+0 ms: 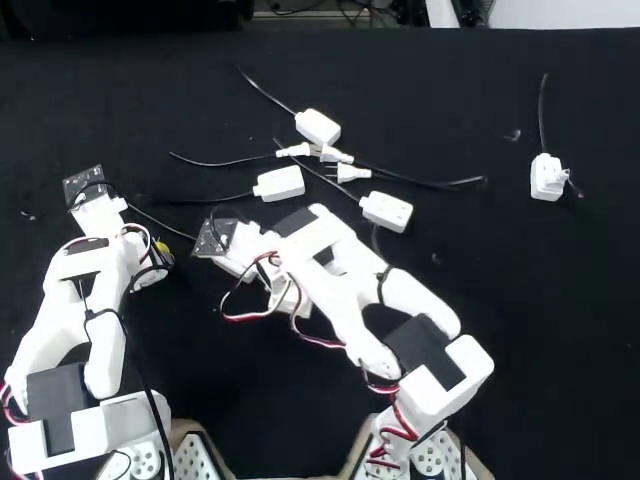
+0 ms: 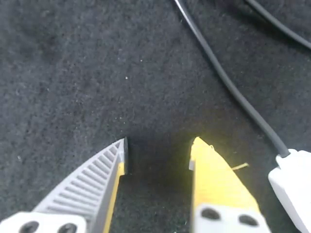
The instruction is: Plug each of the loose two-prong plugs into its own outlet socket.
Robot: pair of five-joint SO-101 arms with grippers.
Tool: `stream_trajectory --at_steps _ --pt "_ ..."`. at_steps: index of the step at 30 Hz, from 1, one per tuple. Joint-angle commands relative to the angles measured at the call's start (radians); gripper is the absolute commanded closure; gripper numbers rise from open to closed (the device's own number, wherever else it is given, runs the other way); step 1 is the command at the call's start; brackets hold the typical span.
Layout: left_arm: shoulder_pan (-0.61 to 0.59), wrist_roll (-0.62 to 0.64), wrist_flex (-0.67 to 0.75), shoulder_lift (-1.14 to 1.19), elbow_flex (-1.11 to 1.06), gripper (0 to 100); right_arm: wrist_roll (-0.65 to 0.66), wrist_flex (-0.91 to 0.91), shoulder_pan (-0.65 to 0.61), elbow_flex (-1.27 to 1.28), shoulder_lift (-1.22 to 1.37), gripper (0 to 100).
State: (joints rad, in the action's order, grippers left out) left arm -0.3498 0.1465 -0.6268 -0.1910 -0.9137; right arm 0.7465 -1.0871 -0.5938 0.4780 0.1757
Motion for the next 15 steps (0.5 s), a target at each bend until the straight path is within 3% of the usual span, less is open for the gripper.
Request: stream_trajectory --at_steps 1,5,8,15 --pt "-0.031 0.009 -0.003 0.005 0.03 79 -0.009 0.054 0.034 0.004 -0.042 87.7" --pt "-0.031 0.009 -0.003 0.005 0.03 79 -0.005 0.071 0.034 0.007 -0.042 89.0" --pt "-0.031 0.009 -0.003 0.005 0.03 79 -0.002 0.069 0.034 0.028 -0.042 99.1" --pt "-0.031 0.009 -0.003 0.005 0.03 79 -0.002 -0.02 0.1 0.027 -0.202 98.8"
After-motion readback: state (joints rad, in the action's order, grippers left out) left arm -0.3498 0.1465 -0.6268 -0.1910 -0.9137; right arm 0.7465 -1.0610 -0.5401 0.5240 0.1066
